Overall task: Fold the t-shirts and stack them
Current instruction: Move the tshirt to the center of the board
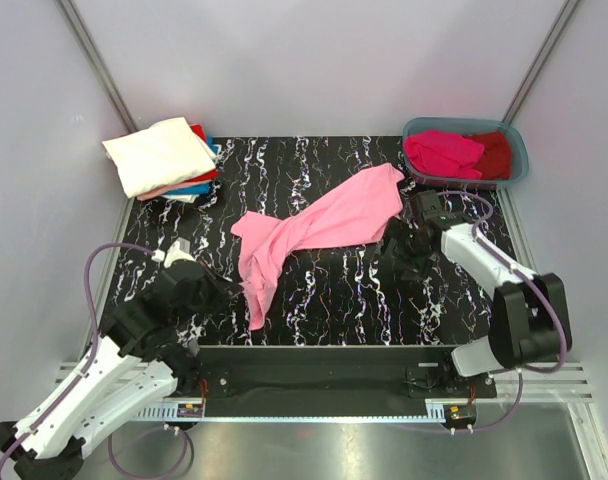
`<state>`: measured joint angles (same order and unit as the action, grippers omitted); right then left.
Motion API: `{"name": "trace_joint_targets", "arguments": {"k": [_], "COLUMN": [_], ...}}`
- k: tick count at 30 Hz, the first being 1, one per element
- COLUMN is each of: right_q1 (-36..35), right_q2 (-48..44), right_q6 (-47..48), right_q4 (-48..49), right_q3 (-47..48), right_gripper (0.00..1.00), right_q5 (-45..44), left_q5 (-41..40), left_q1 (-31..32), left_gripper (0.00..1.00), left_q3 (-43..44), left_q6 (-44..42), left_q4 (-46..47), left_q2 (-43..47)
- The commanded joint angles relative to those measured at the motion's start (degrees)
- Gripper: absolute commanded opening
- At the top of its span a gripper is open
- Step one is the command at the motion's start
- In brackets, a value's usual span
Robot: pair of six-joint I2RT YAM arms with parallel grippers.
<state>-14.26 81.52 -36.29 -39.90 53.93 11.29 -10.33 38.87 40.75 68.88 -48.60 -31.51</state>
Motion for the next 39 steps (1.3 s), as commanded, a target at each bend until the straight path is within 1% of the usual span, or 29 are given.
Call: {"name": "trace_joint_targets", "arguments": {"k": [1, 4, 6, 7, 9, 10, 11, 13, 14, 16, 17, 19, 21, 22, 23, 25, 26, 27, 29, 30, 31, 32, 33, 34, 35, 36, 37, 38, 39], "right_q1": [-0.15, 1.51, 2.83, 4.14, 5.12, 5.30, 5.38, 5.38, 5.38, 5.38, 5.38, 5.47, 5.47, 5.47, 5.56, 5.47, 5.47, 5.47, 5.47, 5.47, 5.39, 5.47, 5.47, 5.47, 5.47, 5.47, 5.47, 5.47, 5.47], "right_q2": [6.53, 14.09, 19.79, 21.74, 26.73, 28.42, 29.91, 33.70, 34.75, 37.13, 37.75, 38.63, 38.63, 38.20, 37.41, 32.67, 30.39, 25.15, 18.71, 11.55, 7.82, 4.13, -2.78, -5.99, -8.89, -14.05, -15.58, -15.51, -13.94], "right_q6": [2.63, 2.98, 2.98, 2.81, 2.19, 2.02, 1.84, 1.93, 1.84, 2.02, 2.19, 2.54, 3.24, 3.42, 3.42, 2.81, 2.46, 2.11, 1.32, 1.14, 0.88, 0.79, 0.44, -0.96, -1.76, -2.20, -3.25, -3.43, -3.26], "right_q4": [3.33, 4.83, 5.27, 5.44, 5.36, 5.45, 5.27, 5.45, 5.36, 5.53, 5.97, 6.76, 7.56, 7.38, 6.68, 5.19, 3.53, 2.56, -0.77, -2.10, -3.59, -7.17, -9.38, -13.24, -14.14, -14.50, -14.94, -15.99, -16.61], "right_q3": [6.70, 12.24, 16.80, 18.12, 21.99, 23.14, 25.24, 26.92, 28.32, 29.12, 29.47, 29.48, 28.86, 28.69, 27.73, 25.97, 23.35, 21.93, 17.20, 15.69, 14.37, 12.36, 11.82, 11.55, 11.46, 11.55, 12.33, 15.47, 17.94], "right_gripper": [1.00, 0.97, 0.93, 0.88, 0.82, 0.77, 0.74, 0.67, 0.59, 0.50, 0.38, 0.24, 0.03, 0.00, 0.00, 0.00, 0.00, 0.00, 0.00, 0.00, 0.00, 0.00, 0.00, 0.00, 0.00, 0.00, 0.00, 0.00, 0.00], "right_q5": [-4.87, -4.18, -4.00, -3.65, -3.64, -4.25, -4.78, -5.31, -5.57, -5.49, -5.58, -4.96, -4.26, -3.56, -3.21, -3.72, -3.82, -3.56, -2.33, -1.80, -1.01, -0.92, -1.01, -0.48, 0.22, 1.44, 2.33, 2.25, 1.29], "left_q5": [-1.54, -3.47, -5.39, -5.93, -7.07, -7.51, -7.86, -8.83, -9.09, -9.80, -9.97, -10.68, -11.20, -11.29, -11.55, -13.39, -14.53, -16.89, -18.67, -19.63, -19.73, -19.12, -18.59, -18.07, -17.54, -16.84, -16.48, -17.00, -17.44], "left_q1": [-0.20, -0.29, -0.29, -0.29, -0.29, -0.29, -0.29, -0.38, -0.38, -0.38, -0.29, -0.38, -0.38, -0.38, -0.38, -0.38, -0.38, -0.38, -0.38, -0.38, -0.38, -0.38, -0.38, -0.38, -0.38, -0.38, -0.38, -0.38, -0.38], "left_gripper": [0.00, 0.00, 0.00, 0.00, 0.00, 0.00, 0.00, 0.00, 0.00, 0.00, 0.00, 0.00, 0.00, 0.00, 0.00, 0.00, 0.00, 0.00, 0.00, 0.00, 0.00, 0.00, 0.00, 0.00, 0.00, 0.00, 0.00, 0.00, 0.00], "left_q3": [-0.32, -0.50, -0.24, -0.41, -0.50, -0.59, -0.59, -0.32, -0.06, 0.20, 0.47, 0.47, 0.64, 0.99, 1.43, 5.72, 8.09, 12.29, 16.88, 18.82, 23.27, 25.15, 27.51, 31.37, 33.75, 35.61, 37.36, 41.56, 43.25], "left_q6": [0.90, 0.64, 0.46, 0.46, 0.11, 0.11, -0.06, -0.68, -1.03, -1.56, -1.73, -2.00, -2.26, -2.35, -2.78, -3.14, -3.40, -3.58, -4.89, -5.51, -5.86, -6.91, -7.53, -8.23, -9.63, -10.86, -12.27, -14.80, -16.22], "left_q4": [0.00, -1.76, -3.69, -4.22, -4.92, -5.10, -5.28, -5.45, -5.71, -5.89, -6.07, -6.07, -6.33, -6.51, -7.64, -10.18, -14.12, -16.16, -21.15, -22.49, -23.55, -25.39, -26.10, -27.50, -28.12, -28.48, -28.74, -29.61, -29.97], "left_q2": [1.80, 3.29, 4.08, 4.87, 5.49, 5.93, 5.93, 5.84, 5.67, 5.32, 5.14, 5.05, 5.23, 5.23, 5.23, 4.96, 4.88, 4.79, 4.53, 4.09, 3.74, 3.30, 1.99, 1.11, 0.23, -1.96, -3.37, -4.95, -8.19]}}
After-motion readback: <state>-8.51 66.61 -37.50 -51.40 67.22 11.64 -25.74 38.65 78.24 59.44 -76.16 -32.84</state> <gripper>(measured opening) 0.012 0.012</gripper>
